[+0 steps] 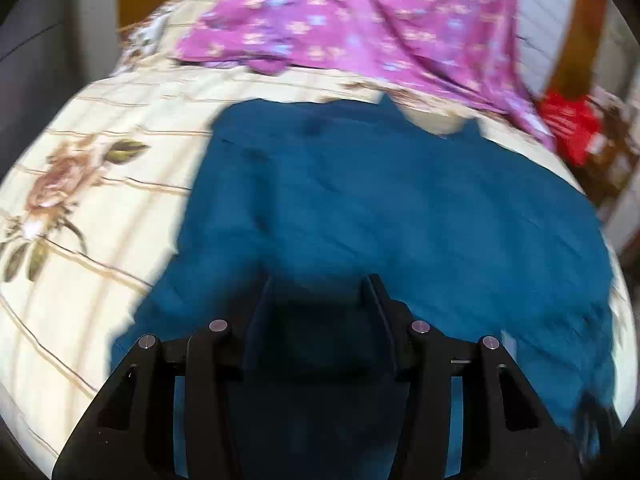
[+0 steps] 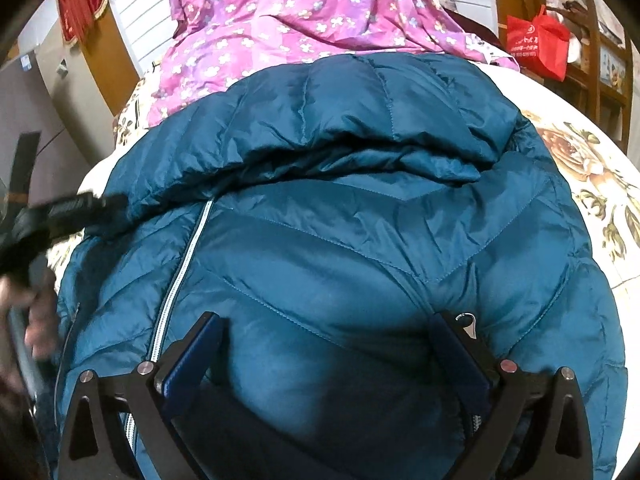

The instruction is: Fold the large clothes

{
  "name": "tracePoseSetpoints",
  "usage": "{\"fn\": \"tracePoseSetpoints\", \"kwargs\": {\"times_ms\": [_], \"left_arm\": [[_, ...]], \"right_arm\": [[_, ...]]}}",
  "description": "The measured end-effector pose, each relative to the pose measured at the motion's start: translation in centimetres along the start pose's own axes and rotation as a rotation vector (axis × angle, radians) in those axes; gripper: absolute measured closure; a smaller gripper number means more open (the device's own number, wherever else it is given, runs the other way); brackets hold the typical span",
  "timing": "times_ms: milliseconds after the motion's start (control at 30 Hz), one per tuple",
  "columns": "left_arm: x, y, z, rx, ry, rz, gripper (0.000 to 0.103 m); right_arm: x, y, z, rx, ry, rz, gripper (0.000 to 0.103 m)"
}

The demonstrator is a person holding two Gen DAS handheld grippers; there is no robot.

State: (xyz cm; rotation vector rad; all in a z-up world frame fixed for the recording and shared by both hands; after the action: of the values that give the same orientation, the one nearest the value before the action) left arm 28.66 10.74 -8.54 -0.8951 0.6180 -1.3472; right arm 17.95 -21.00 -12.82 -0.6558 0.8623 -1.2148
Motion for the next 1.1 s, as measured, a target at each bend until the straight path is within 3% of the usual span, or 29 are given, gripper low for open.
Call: {"fn": "tracePoseSetpoints", "kwargs": {"times_ms": [100,200,300,400,433,500,567,667,833,867,900,967,1100], "left_arm": [[-1.2,0.5,1.1,-0.014,-0.011,0.025,0.056],[-1.6,-0.9,1.4,0.033,0.022,0.086,0.056],[-2.1,-3.3,1.2,0.102,-0.036,0.027,0.056],[-0.1,-3.6,-0.4,0.066,-0.010,-0.064,0.056],[0.9,-2.7,-0.9,0.038,0.036,-0.054,0.056],[1.6,-0.7,-1.3,0.017,0.101,0.060,0.056],[0.7,0.3,-0.7,0.028,0.065,0.108,0.054],[-1.0,0.3,0.6,0.006,-0.034,0.092,0.054],[-0.2,-3.8,2.3,0.147,-0.066,0.039,0.053],[0.3,-4.1,2.8,0.156,-0.073,0.022,0.053],[0.8,-4.2,3.2,0.155,-0.075,0.005,0.052],[2.0,-3.3,4.3,0.128,-0.056,0.010,0.052],[3.0,-1.1,5.6,0.102,-0.027,0.053,0.052]], "right_arm": [[0.0,0.1,0.0,-0.003,-0.008,-0.007,0.000],[-0.1,0.2,-0.1,-0.009,-0.016,-0.013,0.000],[-0.4,0.2,0.0,-0.015,-0.027,-0.022,0.000],[-0.6,0.3,0.1,-0.017,-0.031,-0.031,0.000],[-0.7,0.3,0.0,-0.018,-0.033,-0.037,0.000],[-0.9,0.5,0.0,-0.022,-0.042,-0.050,0.000],[-1.0,0.5,0.0,-0.024,-0.045,-0.052,0.000],[-0.9,0.4,-0.1,-0.031,-0.046,-0.039,0.000],[-1.1,-0.3,0.0,-0.059,-0.072,-0.030,0.002],[-1.1,-1.3,0.4,-0.028,-0.063,-0.002,0.002],[-1.1,-3.0,1.2,0.058,-0.066,0.034,0.002],[-0.5,-5.3,3.5,0.187,-0.079,0.007,0.002],[1.1,-5.3,9.5,0.222,-0.102,-0.043,0.002]]}}
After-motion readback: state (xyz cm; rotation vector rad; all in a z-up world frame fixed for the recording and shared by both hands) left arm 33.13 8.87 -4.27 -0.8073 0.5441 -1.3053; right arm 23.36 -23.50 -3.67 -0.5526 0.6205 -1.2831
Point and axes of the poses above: each gripper's, at about its wrist camera, not at the fingertips, and y roughly the way its jaws point, x to its right, z to its top, the point moved 3 cm from there along y, roughly the way its jaws point, and after that the axes turned 5 degrees about -x, right-handed, at the moved point
